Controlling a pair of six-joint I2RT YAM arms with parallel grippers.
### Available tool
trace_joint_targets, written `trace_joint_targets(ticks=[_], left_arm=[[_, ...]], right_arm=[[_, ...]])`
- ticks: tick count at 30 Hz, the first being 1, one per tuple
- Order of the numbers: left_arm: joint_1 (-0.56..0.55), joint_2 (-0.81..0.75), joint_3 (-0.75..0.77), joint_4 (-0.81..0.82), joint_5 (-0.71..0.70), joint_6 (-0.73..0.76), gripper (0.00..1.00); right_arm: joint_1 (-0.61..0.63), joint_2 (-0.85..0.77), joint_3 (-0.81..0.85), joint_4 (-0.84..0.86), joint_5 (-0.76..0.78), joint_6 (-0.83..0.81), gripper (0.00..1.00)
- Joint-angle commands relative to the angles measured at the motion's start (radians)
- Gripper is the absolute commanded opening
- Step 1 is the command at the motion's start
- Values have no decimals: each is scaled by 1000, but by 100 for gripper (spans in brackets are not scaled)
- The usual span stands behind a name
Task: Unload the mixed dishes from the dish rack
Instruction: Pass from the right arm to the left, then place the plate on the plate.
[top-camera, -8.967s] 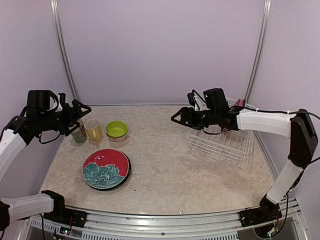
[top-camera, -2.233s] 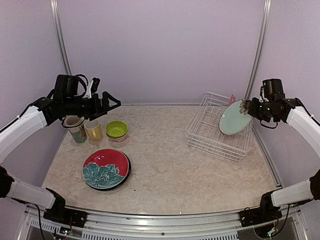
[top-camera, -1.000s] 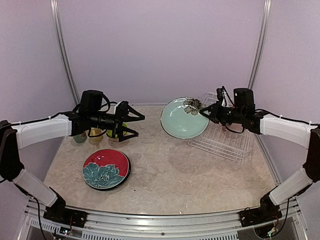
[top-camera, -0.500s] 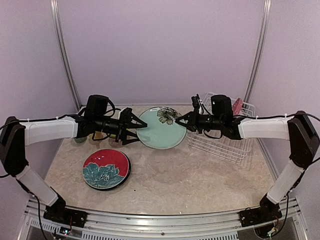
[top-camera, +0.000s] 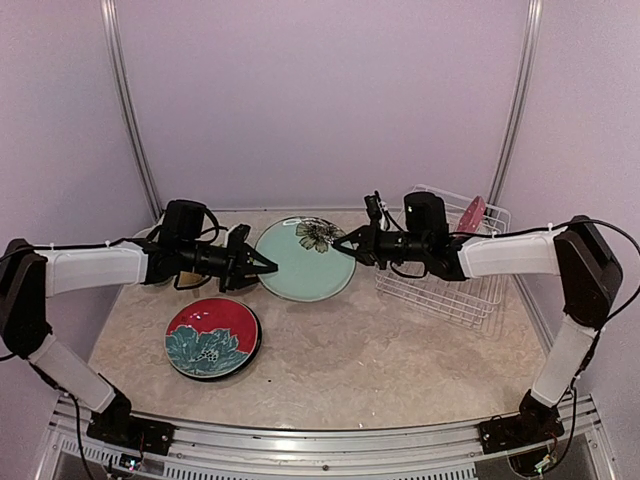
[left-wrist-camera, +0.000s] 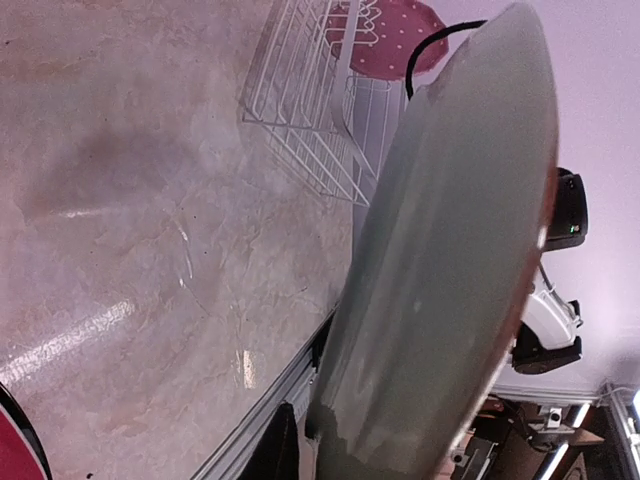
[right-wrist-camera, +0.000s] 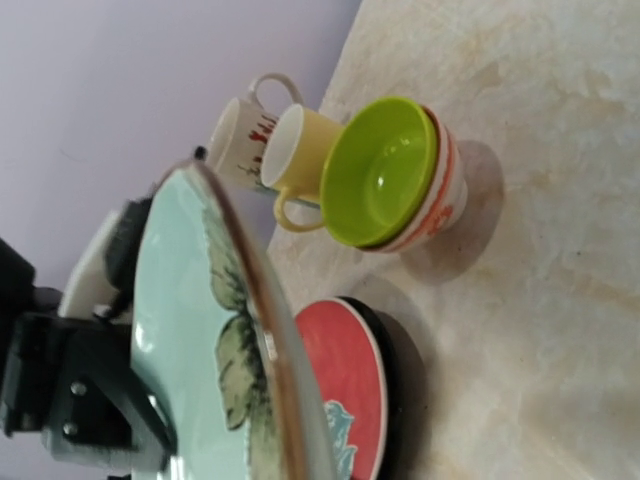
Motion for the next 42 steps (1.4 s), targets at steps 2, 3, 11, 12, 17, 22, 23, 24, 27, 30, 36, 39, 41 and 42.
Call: trace_joint_targets(ticks=[2, 3, 11, 12, 17, 22, 23, 24, 27, 30, 36, 39, 41, 42], left_arm=[[64, -66, -62, 4, -9, 6, 6], [75, -73, -73, 3, -9, 6, 3], [129, -156, -147, -86, -29, 47, 0], [137, -167, -157, -105, -33, 57, 0], [172, -261, -199, -229, -68, 143, 0], [205, -377, -258, -367, -130, 205, 0], [214, -411, -268, -403, -146, 212, 0], [230, -435, -280, -446, -160, 217, 0], [270, -534, -315, -525, -192, 215, 0], [309, -630, -337, -603, -235, 203, 0], [323, -722, -333, -690, -359, 160, 0], [324, -719, -334, -710, -378, 150, 0], [325, -708, -339, -711, -373, 143, 0], [326, -701, -340, -714, -374, 139, 0]], right_arm=[[17, 16, 65, 126, -37, 36, 0], [19, 23, 68, 126, -38, 37, 0], [23, 62, 86, 108, -35, 22, 42], [23, 63, 91, 94, -30, 14, 47], [23, 66, 123, -11, 4, -54, 64], [24, 71, 145, -77, 20, -93, 66], [23, 70, 146, -81, 22, -97, 66], [23, 68, 146, -85, 26, -102, 66], [20, 64, 149, -106, 41, -117, 66], [14, 63, 154, -125, 48, -129, 66], [13, 58, 155, -140, 56, -139, 67], [11, 51, 152, -150, 60, -145, 67], [11, 45, 148, -160, 69, -152, 67], [10, 42, 147, -165, 74, -157, 67]])
